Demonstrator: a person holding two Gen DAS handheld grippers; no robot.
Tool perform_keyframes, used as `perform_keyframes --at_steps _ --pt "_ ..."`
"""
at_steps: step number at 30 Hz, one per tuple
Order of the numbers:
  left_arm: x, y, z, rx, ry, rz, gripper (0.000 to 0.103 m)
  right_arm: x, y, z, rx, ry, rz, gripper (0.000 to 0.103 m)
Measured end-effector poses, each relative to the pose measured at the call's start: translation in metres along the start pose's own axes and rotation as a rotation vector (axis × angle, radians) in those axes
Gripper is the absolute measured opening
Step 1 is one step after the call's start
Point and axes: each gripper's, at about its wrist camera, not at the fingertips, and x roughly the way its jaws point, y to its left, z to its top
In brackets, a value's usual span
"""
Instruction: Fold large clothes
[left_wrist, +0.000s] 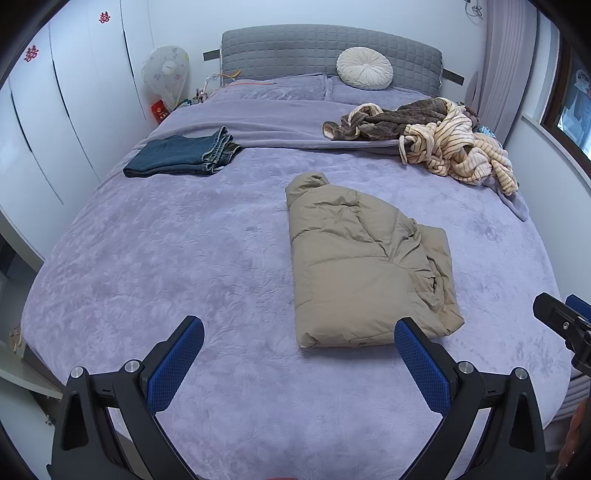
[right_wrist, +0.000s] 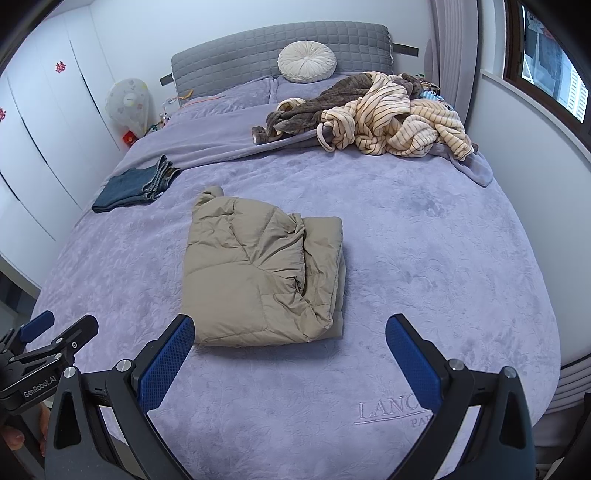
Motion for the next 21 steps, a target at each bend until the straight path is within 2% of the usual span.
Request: perform_keyframes --at_steps 21 --pt "0.0005 0.0033 -0.0002 0.002 0.0 0.002 0.103 -0.0015 0.0018 -0.0016 -0.001 -0.002 0.0 0.103"
